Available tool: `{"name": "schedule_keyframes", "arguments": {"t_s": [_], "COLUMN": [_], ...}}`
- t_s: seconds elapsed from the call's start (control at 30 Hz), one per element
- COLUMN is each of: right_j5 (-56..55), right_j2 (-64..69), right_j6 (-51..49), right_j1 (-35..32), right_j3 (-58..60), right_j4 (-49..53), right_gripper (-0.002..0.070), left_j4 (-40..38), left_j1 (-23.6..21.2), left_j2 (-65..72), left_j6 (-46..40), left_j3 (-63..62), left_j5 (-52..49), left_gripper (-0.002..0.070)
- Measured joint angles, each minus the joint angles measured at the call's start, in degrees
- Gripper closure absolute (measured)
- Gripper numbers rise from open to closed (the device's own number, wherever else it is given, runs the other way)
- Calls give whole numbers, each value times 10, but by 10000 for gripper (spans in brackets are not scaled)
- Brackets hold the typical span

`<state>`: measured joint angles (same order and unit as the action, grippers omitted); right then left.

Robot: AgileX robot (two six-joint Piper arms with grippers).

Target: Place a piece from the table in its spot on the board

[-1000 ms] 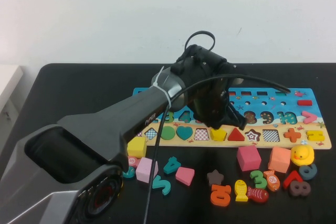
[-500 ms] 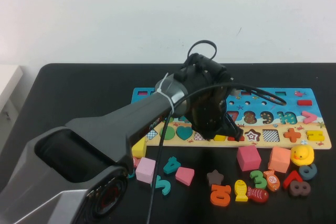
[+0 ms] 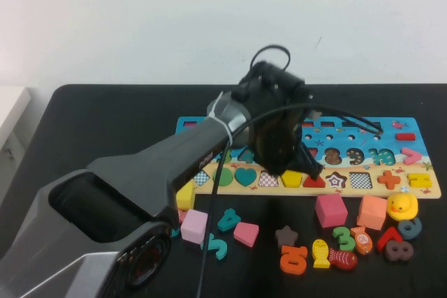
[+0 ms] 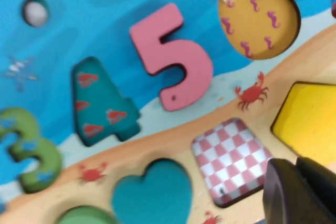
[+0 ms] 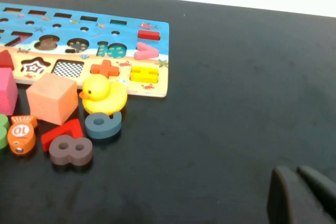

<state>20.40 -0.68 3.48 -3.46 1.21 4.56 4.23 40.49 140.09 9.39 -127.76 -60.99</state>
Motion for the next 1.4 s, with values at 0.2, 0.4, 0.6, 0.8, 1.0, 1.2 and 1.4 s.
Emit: {"name": "schedule_keyframes", "arguments": {"t_s": [0.2, 0.4, 0.6, 0.8, 1.0, 1.2, 1.4], "right_j5": [0, 0, 0, 0, 0, 0, 0], "right_j2": [0, 0, 0, 0, 0, 0, 0], "right_j6": [0, 0, 0, 0, 0, 0, 0], "right_j1": [0, 0, 0, 0, 0, 0, 0], "right_j3": [0, 0, 0, 0, 0, 0, 0], "right_j4": [0, 0, 0, 0, 0, 0, 0], "right_gripper": [657, 658, 658, 658, 658, 657, 658], "left_j4": [13, 65, 106, 81, 87, 69, 15], "left_j1": [0, 0, 0, 0, 0, 0, 0], "left_j2": [-20, -126, -286, -443, -575, -708, -867], "left_j6": [-70, -114, -145, -149, -150, -167, -176], "left_j3": [-92, -152, -157, -101, 7, 165, 406], "left_j5": [-74, -100, -108, -115, -115, -90, 21], "left_gripper": [675, 676, 676, 676, 676, 676, 676]}}
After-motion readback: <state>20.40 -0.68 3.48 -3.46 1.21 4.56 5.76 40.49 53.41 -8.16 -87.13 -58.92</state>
